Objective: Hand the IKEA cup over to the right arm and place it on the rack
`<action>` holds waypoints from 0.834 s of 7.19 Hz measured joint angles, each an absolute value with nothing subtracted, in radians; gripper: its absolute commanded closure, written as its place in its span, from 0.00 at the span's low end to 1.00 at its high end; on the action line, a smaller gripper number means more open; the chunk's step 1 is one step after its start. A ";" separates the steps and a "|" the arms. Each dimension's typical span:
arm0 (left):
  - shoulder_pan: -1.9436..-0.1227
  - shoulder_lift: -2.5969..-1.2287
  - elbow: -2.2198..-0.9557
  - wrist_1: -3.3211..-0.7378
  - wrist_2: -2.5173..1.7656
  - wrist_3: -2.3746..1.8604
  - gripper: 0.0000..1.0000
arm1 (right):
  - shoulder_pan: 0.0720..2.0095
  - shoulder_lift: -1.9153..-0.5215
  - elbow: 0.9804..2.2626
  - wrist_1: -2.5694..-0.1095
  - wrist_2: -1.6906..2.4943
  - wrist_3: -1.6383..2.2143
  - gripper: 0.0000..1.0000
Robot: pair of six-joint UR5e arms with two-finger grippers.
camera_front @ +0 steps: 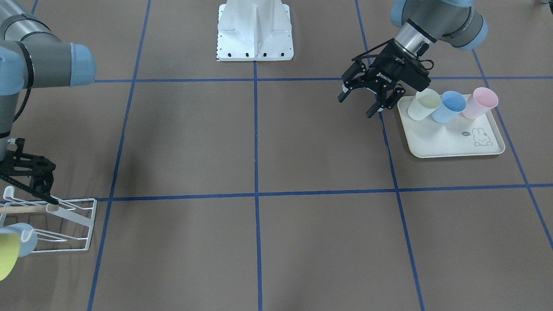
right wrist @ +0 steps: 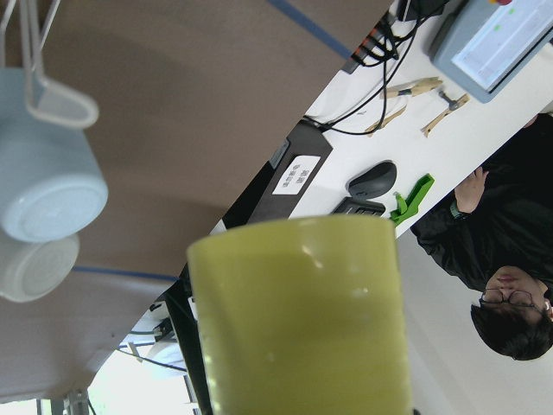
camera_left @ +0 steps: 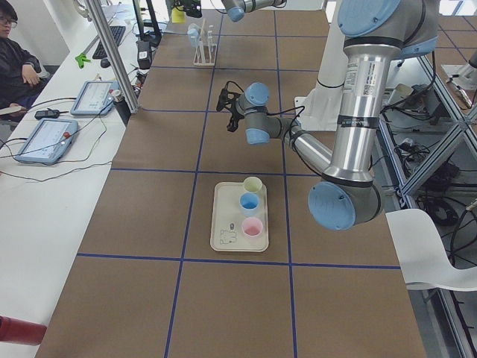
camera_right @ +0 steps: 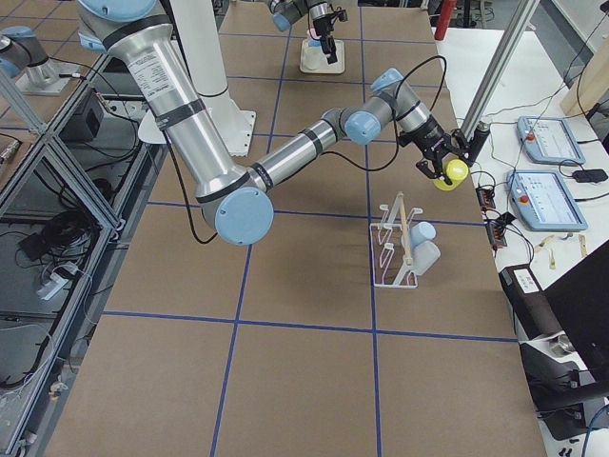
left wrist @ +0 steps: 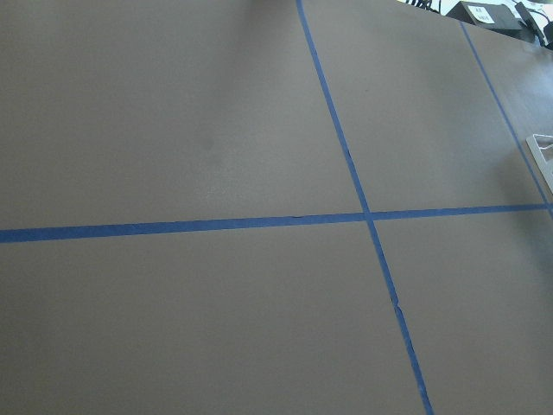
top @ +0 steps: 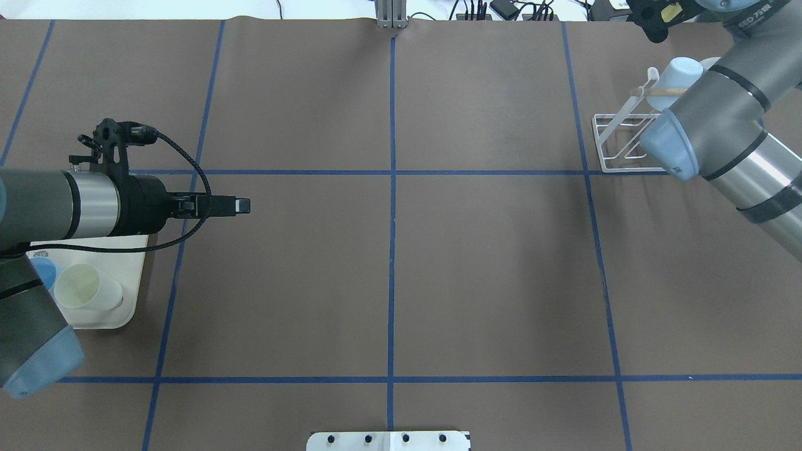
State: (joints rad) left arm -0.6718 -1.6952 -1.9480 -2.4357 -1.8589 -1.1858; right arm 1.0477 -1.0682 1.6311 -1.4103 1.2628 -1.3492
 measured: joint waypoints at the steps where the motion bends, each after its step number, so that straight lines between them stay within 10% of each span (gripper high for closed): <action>1: -0.671 -1.695 -1.948 -2.436 -1.858 -1.186 0.00 | 1.035 -1.086 1.623 -1.416 1.214 -1.369 0.82; 6: -0.667 -1.694 -1.943 -2.437 -1.859 -1.186 0.00 | 0.942 -1.121 1.587 -1.417 1.101 -1.325 0.80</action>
State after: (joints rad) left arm -0.6672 -1.6943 -1.9432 -2.4374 -1.8592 -1.1858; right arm 0.9424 -1.1209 1.5873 -1.4174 1.1009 -1.3252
